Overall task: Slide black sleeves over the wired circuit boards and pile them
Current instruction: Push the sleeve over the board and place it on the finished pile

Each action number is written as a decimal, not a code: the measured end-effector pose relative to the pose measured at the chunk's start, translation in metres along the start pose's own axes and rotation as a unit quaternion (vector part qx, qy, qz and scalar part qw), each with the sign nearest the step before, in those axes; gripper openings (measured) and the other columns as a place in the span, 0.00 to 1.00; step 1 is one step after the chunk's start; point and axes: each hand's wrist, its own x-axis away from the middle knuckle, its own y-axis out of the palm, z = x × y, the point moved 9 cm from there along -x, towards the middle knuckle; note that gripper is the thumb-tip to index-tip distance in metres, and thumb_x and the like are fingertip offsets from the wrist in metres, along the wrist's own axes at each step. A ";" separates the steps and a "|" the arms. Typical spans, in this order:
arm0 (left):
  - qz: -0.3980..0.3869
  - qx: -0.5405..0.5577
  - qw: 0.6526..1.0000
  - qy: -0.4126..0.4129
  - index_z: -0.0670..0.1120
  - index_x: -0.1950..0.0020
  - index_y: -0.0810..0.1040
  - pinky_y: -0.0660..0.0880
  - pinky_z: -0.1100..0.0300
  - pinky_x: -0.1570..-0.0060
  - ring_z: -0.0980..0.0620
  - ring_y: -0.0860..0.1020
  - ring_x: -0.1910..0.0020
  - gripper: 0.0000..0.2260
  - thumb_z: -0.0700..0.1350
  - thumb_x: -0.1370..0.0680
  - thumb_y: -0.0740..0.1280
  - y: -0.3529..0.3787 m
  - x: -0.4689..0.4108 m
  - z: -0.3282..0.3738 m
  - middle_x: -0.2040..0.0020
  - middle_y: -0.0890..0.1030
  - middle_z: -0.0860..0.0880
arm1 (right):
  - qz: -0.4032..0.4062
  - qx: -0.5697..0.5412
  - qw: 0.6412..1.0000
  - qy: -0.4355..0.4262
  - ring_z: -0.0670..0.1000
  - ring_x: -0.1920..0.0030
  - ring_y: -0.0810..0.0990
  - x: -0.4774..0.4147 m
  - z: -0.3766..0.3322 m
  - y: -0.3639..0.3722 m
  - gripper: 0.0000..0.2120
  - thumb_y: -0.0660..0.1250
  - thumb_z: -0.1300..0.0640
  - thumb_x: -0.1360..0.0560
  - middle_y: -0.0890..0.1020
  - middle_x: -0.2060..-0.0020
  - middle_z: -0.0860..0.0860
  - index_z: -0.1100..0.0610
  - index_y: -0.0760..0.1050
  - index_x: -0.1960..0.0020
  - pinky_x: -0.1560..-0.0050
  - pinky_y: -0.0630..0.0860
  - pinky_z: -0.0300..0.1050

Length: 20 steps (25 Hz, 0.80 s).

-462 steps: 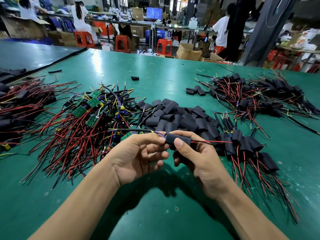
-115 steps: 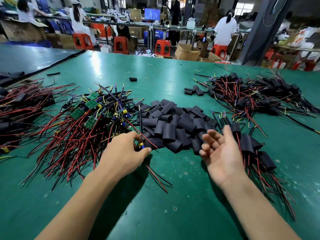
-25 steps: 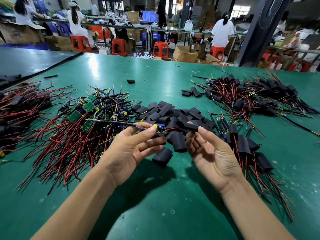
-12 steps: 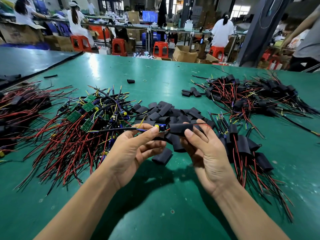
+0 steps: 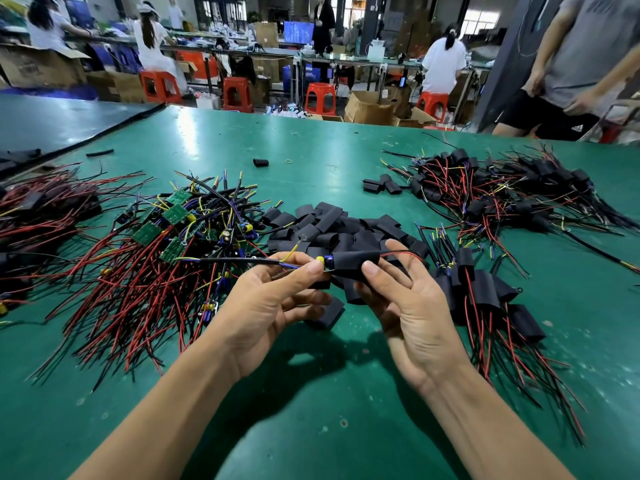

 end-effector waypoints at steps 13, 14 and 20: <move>-0.010 -0.013 1.000 -0.001 0.51 0.60 0.86 0.79 0.61 0.67 0.46 0.85 0.64 0.09 0.46 0.39 0.76 -0.001 0.002 0.004 0.56 0.85 0.43 | -0.019 -0.008 1.000 0.011 0.49 0.52 0.85 0.003 0.006 0.004 0.27 0.76 0.63 0.37 0.86 0.55 0.52 0.58 0.74 0.39 0.53 0.81 0.39; -0.006 -0.020 1.000 0.005 0.52 0.60 0.86 0.79 0.61 0.67 0.47 0.85 0.64 0.09 0.46 0.39 0.77 -0.002 0.002 0.004 0.57 0.85 0.44 | -0.020 0.000 1.000 0.012 0.49 0.51 0.85 0.003 0.006 0.005 0.29 0.76 0.63 0.37 0.86 0.54 0.52 0.58 0.73 0.37 0.53 0.81 0.39; 0.001 -0.051 0.998 0.022 0.51 0.58 0.83 0.79 0.62 0.67 0.48 0.84 0.63 0.11 0.47 0.39 0.77 -0.002 0.002 0.000 0.56 0.85 0.44 | -0.018 0.053 0.998 0.006 0.52 0.49 0.85 0.004 0.005 0.006 0.29 0.75 0.61 0.36 0.87 0.51 0.54 0.57 0.73 0.35 0.50 0.82 0.42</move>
